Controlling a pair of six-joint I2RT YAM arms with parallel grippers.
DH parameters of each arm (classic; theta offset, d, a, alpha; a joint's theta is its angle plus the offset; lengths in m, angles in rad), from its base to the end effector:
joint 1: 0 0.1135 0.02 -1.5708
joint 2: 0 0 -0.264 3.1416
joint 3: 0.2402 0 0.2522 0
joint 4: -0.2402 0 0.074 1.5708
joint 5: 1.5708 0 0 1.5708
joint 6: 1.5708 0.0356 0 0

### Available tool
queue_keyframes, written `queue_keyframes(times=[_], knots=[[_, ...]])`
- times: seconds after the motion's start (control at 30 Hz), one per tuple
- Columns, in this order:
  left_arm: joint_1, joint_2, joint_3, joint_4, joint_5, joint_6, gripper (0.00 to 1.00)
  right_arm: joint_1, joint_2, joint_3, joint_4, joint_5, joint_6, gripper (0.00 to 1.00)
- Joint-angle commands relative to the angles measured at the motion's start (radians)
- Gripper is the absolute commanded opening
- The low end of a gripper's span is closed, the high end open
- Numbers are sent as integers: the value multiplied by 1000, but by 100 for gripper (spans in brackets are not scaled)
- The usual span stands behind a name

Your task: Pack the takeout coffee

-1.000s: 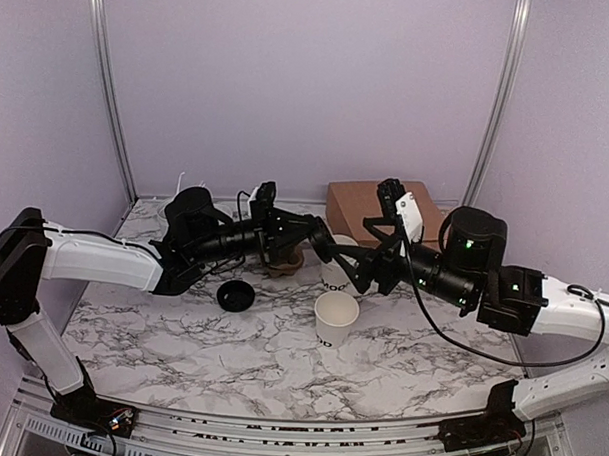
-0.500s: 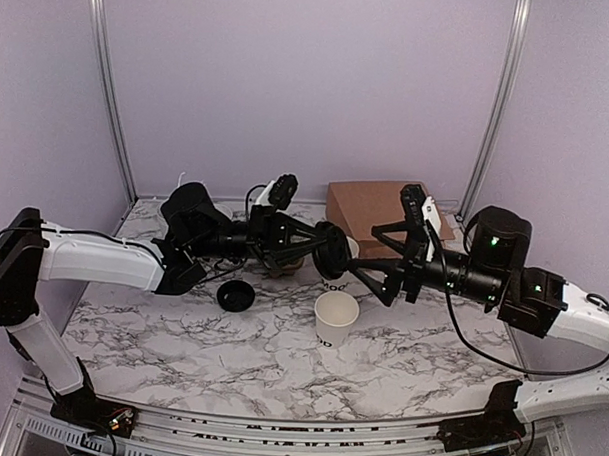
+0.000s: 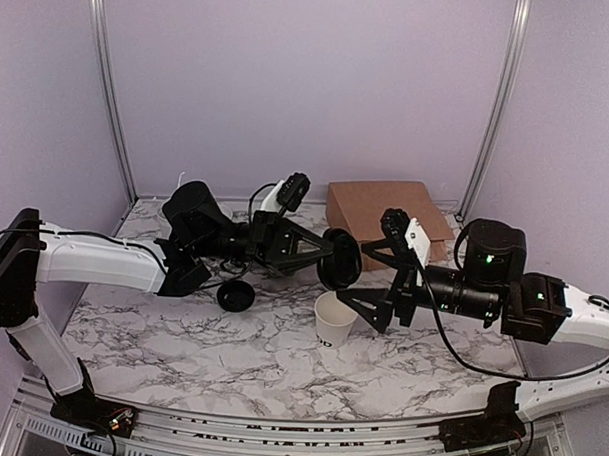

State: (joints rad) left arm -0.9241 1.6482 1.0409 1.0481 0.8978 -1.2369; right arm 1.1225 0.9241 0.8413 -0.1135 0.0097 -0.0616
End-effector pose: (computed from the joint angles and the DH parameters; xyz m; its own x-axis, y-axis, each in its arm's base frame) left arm 0.1964 -0.3063 0.3272 -0.7883 0.0668 -0.6116 0.5456 -0.3836 -0.7451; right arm 0.0946 0.1959 0.3423 -0.0292 -0.2026 -0.9788 -0.9005 0.4303 -0.0623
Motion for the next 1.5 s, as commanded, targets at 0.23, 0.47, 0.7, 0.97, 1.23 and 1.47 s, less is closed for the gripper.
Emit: queue_keyframes(times=[0.23, 0.47, 0.7, 0.97, 1.23, 1.47], knots=[[-20, -25, 42, 34, 22, 31, 0, 10, -8, 55, 22, 81, -18, 96], [-31, -13, 58, 23, 23, 33, 0, 9, 20, 85, 13, 36, -21, 96], [-40, -2, 79, 14, 27, 36, 0, 10, 42, 115, -24, 20, -8, 90], [-46, 4, 87, 4, 34, 39, 0, 9, 26, 115, -23, 19, 12, 86], [-46, 8, 90, -2, 41, 42, 0, 7, 20, 111, -17, 10, 17, 91], [-47, 7, 89, -11, 43, 48, 0, -33, 3, 88, 9, -57, 22, 88]])
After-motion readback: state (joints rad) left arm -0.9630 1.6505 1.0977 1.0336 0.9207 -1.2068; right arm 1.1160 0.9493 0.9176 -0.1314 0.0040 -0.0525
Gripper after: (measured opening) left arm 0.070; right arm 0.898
